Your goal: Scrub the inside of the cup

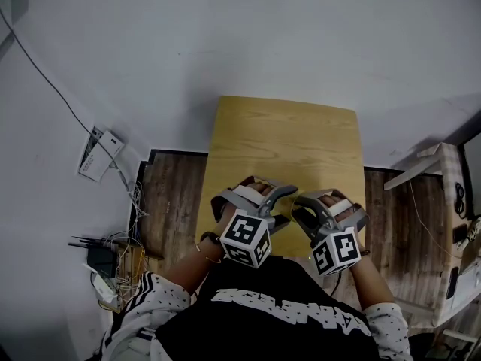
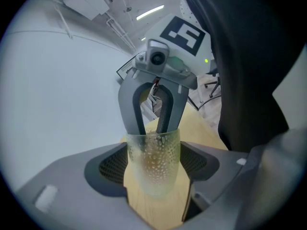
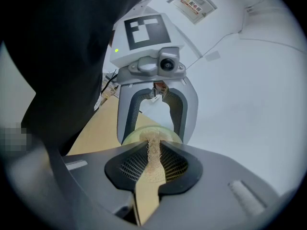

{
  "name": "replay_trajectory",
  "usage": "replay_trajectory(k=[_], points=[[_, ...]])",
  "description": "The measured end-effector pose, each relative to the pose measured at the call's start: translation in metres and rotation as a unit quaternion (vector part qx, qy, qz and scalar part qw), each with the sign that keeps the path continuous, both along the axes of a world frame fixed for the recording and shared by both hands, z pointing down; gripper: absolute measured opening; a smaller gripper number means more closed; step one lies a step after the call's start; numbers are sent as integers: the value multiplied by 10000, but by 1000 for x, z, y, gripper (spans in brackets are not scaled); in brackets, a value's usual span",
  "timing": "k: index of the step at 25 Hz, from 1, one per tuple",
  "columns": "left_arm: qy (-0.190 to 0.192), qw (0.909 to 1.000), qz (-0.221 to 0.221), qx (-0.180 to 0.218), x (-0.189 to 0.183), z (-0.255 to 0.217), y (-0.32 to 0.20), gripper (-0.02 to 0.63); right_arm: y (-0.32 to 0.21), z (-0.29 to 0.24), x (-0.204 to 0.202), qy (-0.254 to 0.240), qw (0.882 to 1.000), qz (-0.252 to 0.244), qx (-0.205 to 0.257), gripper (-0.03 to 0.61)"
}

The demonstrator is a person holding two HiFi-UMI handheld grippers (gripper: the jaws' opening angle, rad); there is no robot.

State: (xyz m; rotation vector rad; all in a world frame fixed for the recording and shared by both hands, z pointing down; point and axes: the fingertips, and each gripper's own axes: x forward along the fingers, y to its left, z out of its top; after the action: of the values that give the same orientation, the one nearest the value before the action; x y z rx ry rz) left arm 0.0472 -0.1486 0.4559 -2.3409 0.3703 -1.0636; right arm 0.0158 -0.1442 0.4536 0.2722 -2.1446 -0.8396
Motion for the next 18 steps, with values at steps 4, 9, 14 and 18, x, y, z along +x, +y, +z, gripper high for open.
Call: replay_trajectory(k=[4, 9, 14, 18], points=[[-52, 9997, 3, 222, -1, -4, -3, 341, -3, -6, -2, -440, 9975, 335, -438, 83], [-177, 9991, 8, 386, -3, -2, -6, 340, -8, -6, -4, -908, 9875, 777, -1030, 83], [-285, 9983, 32, 508, -3, -1, -6, 339, -10, -7, -3, -1563, 9614, 1275, -1869, 83], [-390, 9974, 53, 598, -3, 2, -6, 339, -14, -7, -2, -2133, 9254, 1697, -2631, 83]])
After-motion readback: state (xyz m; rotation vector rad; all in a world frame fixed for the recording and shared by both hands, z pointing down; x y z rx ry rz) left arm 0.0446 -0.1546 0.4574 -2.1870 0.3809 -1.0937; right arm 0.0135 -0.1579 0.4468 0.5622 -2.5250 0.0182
